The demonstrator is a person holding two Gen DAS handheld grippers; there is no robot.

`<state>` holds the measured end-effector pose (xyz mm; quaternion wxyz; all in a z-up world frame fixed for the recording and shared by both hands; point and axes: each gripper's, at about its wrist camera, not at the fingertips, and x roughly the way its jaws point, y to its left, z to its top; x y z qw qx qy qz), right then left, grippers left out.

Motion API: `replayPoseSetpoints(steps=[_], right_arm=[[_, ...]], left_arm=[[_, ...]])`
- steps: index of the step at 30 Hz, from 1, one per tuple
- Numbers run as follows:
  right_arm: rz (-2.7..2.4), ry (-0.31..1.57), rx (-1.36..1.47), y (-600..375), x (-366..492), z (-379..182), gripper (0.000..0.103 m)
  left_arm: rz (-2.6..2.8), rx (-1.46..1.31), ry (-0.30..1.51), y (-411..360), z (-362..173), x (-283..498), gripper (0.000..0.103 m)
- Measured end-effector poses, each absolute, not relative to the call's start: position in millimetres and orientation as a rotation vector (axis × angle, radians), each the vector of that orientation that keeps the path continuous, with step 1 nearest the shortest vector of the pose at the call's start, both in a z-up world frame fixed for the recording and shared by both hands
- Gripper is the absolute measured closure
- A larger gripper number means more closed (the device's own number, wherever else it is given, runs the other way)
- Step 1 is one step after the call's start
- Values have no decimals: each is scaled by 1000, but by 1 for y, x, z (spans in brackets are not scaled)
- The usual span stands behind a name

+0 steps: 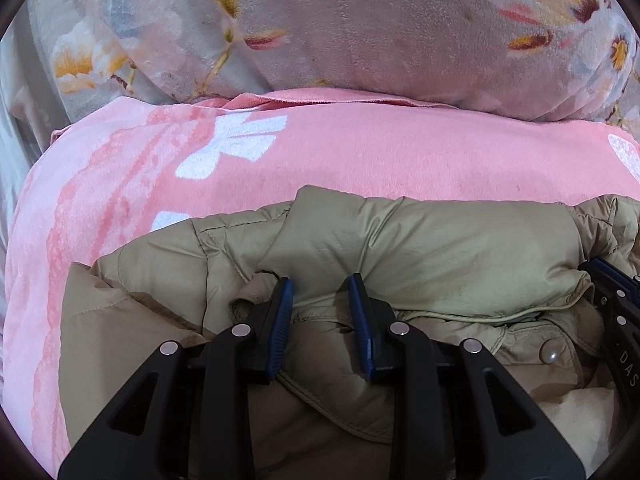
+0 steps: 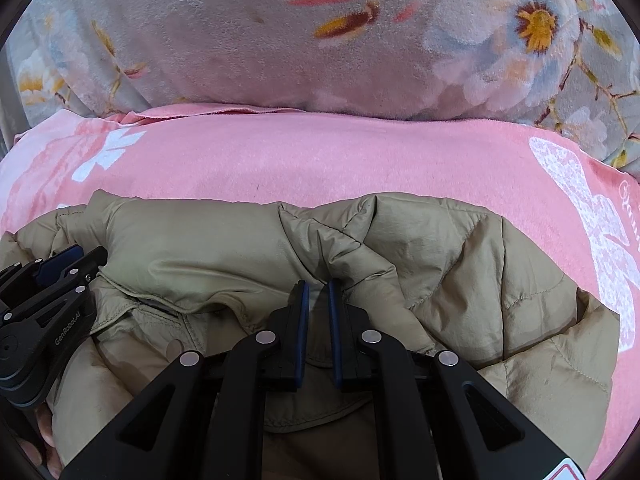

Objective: Fold large clothes
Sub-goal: 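Lay the folded body down with both grippers and open them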

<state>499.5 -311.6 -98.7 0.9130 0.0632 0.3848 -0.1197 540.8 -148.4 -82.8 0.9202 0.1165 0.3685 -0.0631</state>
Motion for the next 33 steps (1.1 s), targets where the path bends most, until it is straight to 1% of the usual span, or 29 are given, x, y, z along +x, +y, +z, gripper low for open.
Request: replayPoseSetpoints(steps=[25, 30, 33], right_arm=[[-239, 792, 147, -314, 501, -99, 95], [-210, 783, 203, -323, 500, -99, 96], [-206, 788, 239, -325, 487, -96, 96]], left_arm=[[-100, 281, 746, -152, -85, 544, 74], [-58, 317, 734, -157, -87, 544, 69], [-15, 346, 730, -156, -84, 532, 62]])
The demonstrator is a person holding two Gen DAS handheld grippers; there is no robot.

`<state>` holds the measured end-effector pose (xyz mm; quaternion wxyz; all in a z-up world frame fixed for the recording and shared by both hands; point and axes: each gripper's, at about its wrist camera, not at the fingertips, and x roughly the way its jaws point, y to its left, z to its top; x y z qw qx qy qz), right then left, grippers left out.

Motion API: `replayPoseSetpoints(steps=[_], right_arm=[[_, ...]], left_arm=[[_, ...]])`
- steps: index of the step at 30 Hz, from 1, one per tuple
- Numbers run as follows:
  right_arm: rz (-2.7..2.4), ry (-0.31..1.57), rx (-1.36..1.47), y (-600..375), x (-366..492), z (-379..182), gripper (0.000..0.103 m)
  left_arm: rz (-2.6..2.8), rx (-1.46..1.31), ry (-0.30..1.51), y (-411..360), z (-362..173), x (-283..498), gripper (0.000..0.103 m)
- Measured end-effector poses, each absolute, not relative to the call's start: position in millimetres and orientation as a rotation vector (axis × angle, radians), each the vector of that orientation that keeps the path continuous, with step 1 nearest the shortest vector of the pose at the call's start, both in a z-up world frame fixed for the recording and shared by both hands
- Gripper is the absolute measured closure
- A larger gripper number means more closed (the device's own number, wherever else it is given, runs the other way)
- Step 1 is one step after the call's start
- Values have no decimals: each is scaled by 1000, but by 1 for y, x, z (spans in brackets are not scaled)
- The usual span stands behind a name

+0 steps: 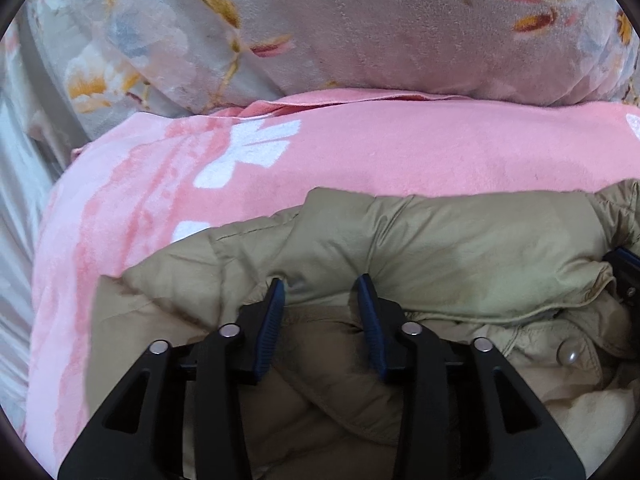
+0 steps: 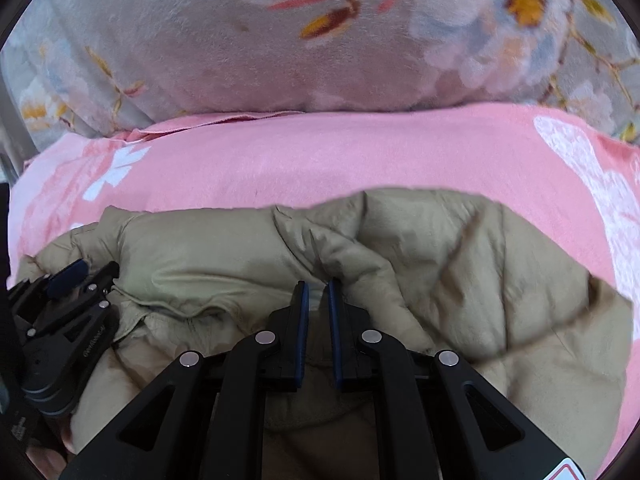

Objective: Fold large clothes

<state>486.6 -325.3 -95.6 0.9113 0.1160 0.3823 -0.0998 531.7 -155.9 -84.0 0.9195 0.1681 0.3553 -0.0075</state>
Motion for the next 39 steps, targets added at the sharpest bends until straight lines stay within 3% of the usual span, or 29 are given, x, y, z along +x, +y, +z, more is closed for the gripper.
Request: replayPoseSetpoints(steps=[1, 2, 3, 5, 6, 8, 10, 14, 18, 26, 30, 32, 34, 36, 37, 39], right_arm=[[-227, 803, 222, -321, 473, -90, 95], [-259, 808, 181, -313, 446, -77, 89], [-261, 787, 142, -305, 416, -64, 71], [-240, 702, 77, -292, 337, -42, 51], [-231, 656, 62, -290, 292, -35, 38], [-235, 592, 32, -289, 204, -30, 28], [-256, 600, -13, -288, 133, -37, 26], [-330, 684, -63, -288, 19, -65, 25], [-334, 757, 150, -301, -36, -89, 25], [-302, 768, 637, -330, -54, -137, 25], [-300, 750, 668, -320, -49, -139, 22], [-269, 747, 677, -315, -46, -138, 25], [-238, 739, 703, -311, -42, -140, 31], [-246, 735, 726, -313, -38, -142, 47], [-252, 733, 741, -315, -36, -144, 53], [-243, 734, 778, -320, -31, -146, 88]], left_arm=[[-10, 348, 733, -154, -80, 522, 57], [-1, 337, 736, -149, -74, 508, 44], [-36, 271, 718, -134, -59, 479, 38], [-125, 178, 688, -110, -42, 437, 18], [-168, 132, 695, -88, -34, 406, 14], [-205, 97, 710, -59, -29, 367, 11], [-210, 78, 741, -19, -29, 322, 11], [-176, -20, 837, 76, -52, 247, 10], [-154, -136, 932, 131, -85, 196, 10], [-176, -311, 967, 154, -120, 158, 10], [-184, -355, 957, 155, -122, 155, 12], [-188, -368, 958, 154, -122, 156, 23], [-204, -377, 963, 152, -121, 156, 37], [-208, -366, 974, 148, -120, 157, 41], [-205, -358, 974, 146, -120, 157, 49], [-196, -338, 980, 142, -118, 158, 65]])
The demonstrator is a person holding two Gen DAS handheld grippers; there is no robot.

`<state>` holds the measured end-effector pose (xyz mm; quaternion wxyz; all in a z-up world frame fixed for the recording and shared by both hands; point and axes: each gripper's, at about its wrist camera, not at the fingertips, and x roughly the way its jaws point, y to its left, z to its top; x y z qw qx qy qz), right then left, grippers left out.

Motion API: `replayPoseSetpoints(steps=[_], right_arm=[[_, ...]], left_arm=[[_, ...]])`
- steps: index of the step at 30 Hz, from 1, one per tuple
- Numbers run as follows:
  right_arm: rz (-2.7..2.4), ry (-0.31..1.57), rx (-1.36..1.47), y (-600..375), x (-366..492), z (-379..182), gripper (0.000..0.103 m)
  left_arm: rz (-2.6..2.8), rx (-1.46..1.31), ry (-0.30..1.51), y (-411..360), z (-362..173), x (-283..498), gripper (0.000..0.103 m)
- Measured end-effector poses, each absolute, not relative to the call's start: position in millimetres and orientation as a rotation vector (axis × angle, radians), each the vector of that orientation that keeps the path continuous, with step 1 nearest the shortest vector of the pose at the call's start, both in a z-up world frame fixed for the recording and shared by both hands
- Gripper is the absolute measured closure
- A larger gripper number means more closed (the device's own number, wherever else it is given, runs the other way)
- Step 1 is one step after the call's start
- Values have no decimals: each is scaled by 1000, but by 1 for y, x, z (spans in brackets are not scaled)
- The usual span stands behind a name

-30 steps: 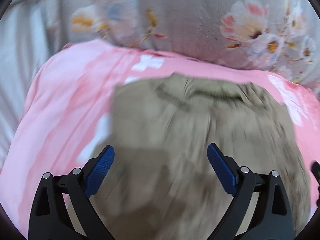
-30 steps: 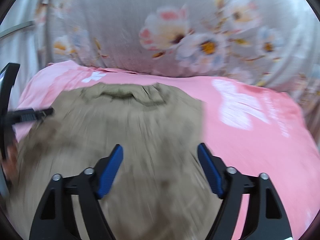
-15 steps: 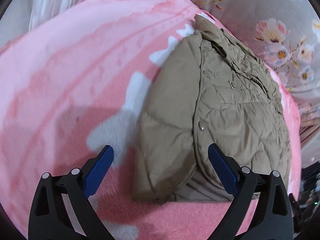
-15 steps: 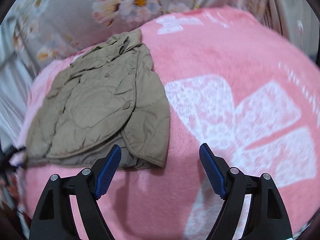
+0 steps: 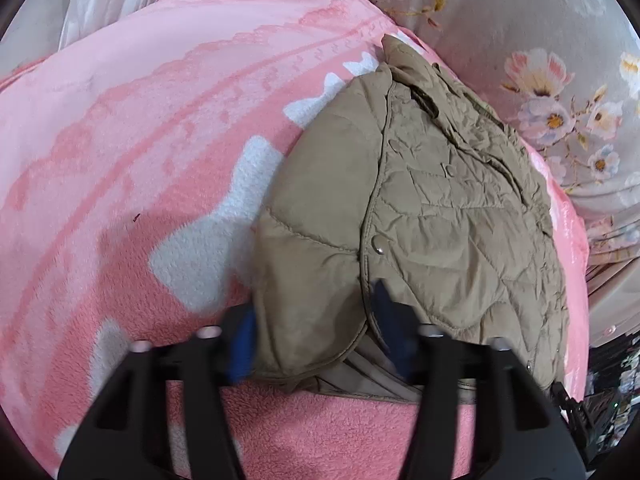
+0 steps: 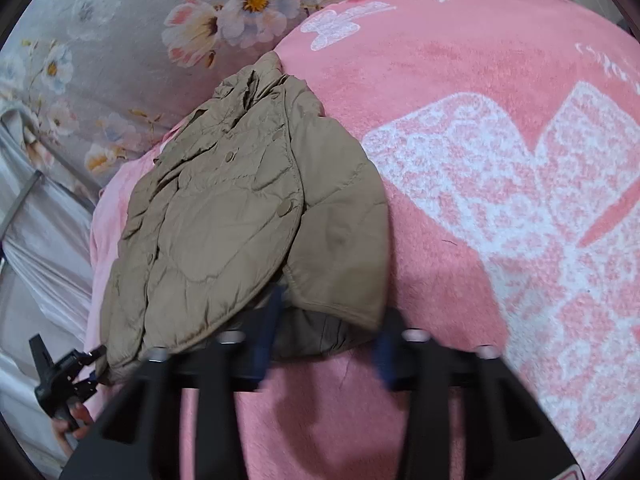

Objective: Fold large clothes

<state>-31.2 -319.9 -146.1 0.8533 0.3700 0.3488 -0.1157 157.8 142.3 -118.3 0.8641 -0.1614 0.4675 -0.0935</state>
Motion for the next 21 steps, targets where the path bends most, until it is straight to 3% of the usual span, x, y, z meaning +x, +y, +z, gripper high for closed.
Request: replayPoseSetpoints(steps=[2, 4, 21], right_arm=[[-238, 714, 822, -323, -32, -147, 98], [-243, 674, 798, -319, -37, -138, 100], [-203, 199, 497, -282, -167, 42, 101]], left_arm=[[-192, -338, 977, 142, -115, 156, 90], [-218, -355, 961, 146, -109, 153, 95], [-402, -318, 592, 186, 59, 18, 98]])
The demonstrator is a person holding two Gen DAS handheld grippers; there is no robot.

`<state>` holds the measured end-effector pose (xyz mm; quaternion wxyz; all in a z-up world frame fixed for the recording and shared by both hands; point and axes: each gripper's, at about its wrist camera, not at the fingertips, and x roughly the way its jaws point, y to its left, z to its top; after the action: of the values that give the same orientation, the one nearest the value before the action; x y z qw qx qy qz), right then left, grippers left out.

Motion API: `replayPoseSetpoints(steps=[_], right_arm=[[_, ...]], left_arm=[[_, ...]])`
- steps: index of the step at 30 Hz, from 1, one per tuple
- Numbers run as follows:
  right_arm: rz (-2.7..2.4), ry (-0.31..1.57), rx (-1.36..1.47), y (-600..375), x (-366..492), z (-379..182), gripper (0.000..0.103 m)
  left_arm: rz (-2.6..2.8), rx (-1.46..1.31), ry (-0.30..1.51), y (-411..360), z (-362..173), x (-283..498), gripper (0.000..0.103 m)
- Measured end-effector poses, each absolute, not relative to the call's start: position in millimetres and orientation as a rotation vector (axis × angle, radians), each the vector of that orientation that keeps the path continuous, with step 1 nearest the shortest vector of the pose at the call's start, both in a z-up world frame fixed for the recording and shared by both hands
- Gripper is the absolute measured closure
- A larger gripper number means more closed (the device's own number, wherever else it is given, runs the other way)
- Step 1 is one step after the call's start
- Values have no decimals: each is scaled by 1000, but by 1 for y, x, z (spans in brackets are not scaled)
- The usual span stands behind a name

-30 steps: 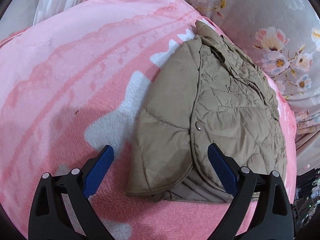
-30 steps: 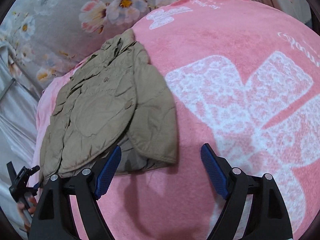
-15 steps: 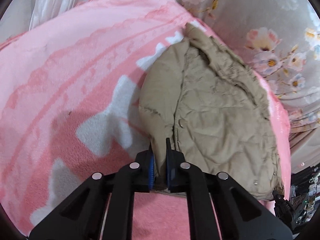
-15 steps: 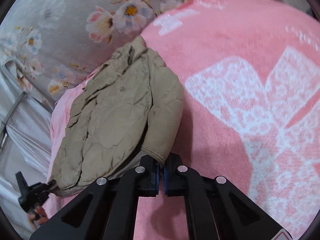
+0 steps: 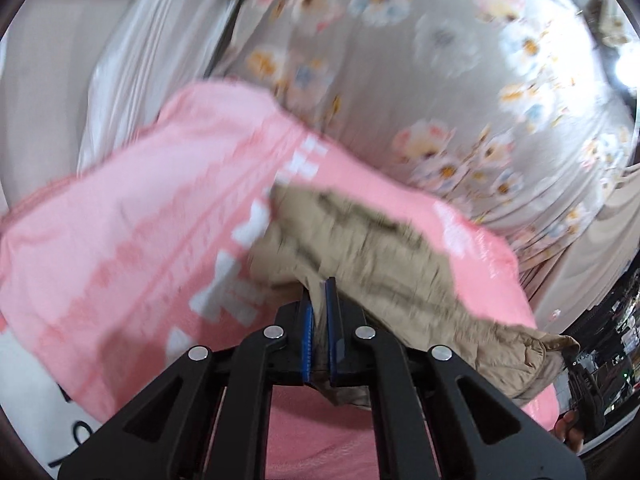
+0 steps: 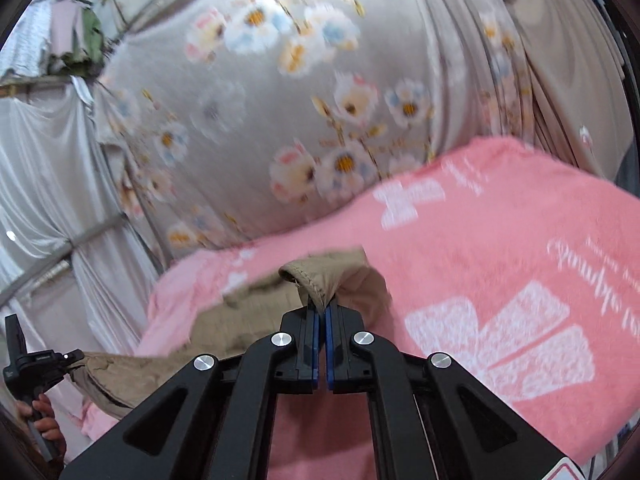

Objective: Fold large clothes

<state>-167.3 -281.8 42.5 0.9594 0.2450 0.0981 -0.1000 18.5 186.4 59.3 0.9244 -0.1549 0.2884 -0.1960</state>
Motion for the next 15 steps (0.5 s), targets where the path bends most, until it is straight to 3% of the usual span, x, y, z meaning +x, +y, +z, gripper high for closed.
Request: replayPoseSetpoints(steps=[6, 15], right_arm=[[-181, 80, 425, -283, -161, 89, 101], [-259, 149, 433, -330, -19, 84, 101]], left_arm=[[-381, -279, 461, 185, 109, 21, 98], [-258, -185, 490, 133, 104, 136, 97]])
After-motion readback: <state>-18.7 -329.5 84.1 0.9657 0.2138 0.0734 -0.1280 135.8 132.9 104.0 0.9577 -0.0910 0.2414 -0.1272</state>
